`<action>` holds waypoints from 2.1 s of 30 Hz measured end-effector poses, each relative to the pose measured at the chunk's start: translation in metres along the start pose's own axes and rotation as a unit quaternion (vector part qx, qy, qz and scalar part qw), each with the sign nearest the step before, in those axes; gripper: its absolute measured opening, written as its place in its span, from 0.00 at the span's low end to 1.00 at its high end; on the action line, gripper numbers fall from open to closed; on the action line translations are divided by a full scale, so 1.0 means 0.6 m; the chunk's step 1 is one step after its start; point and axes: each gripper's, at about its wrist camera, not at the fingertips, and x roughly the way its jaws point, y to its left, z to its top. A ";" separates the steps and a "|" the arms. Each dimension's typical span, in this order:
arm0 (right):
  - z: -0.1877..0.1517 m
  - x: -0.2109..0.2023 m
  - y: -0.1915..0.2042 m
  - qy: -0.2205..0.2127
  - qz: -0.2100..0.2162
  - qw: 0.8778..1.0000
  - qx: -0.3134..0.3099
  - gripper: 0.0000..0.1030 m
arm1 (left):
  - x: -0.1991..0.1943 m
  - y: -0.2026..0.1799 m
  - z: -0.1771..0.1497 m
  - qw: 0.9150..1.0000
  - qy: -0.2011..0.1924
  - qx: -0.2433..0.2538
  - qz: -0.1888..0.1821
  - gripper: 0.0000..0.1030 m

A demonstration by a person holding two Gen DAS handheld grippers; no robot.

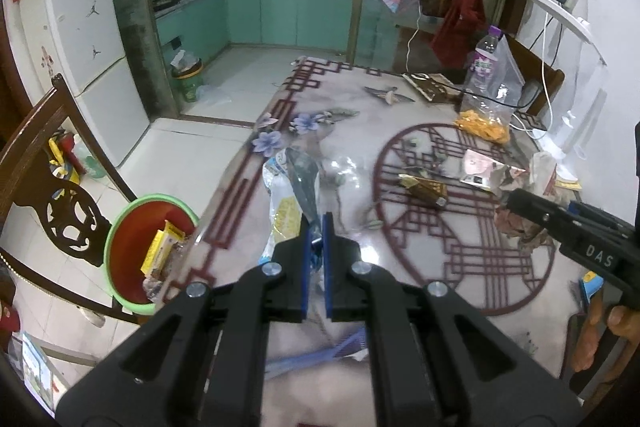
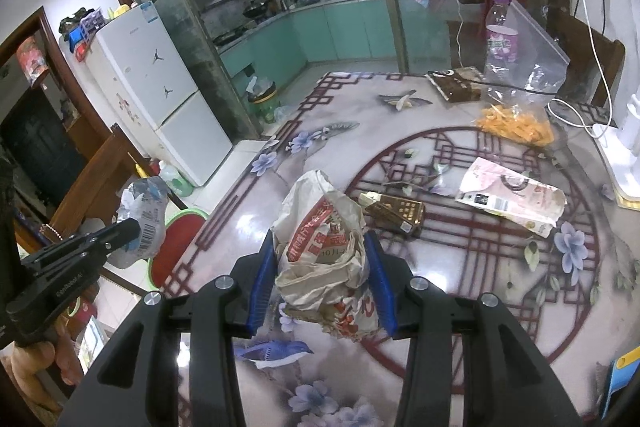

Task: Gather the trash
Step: 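Carry the snack wrapper and crumpled paper bag over the red bucket, then open both tools over the red bucket to drop wrapper and bag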

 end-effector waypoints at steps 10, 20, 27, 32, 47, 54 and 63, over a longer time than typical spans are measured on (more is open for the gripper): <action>0.016 0.054 0.072 0.004 -0.037 0.999 0.017 0.40 | 0.041 0.105 0.031 1.000 0.003 0.019 -0.023 0.04; 0.032 0.119 0.189 0.005 -0.047 0.998 0.032 0.40 | 0.079 0.226 0.062 0.999 0.015 0.037 -0.033 0.04; 0.046 0.154 0.272 0.008 -0.042 0.999 0.022 0.40 | 0.095 0.300 0.068 0.998 0.023 0.033 -0.037 0.04; 0.050 0.192 0.328 0.021 -0.031 0.999 0.003 0.40 | 0.106 0.354 0.066 0.999 0.030 0.019 -0.034 0.04; 0.047 0.324 0.462 0.090 0.028 0.994 -0.059 0.41 | 0.161 0.506 0.036 0.996 0.077 -0.041 0.016 0.04; 0.048 0.380 0.512 0.119 0.050 0.988 -0.090 0.41 | 0.175 0.546 0.036 0.995 0.084 -0.053 0.026 0.04; 0.049 0.417 0.546 0.136 0.056 0.981 -0.123 0.41 | 0.196 0.576 0.045 0.994 0.088 -0.063 0.029 0.04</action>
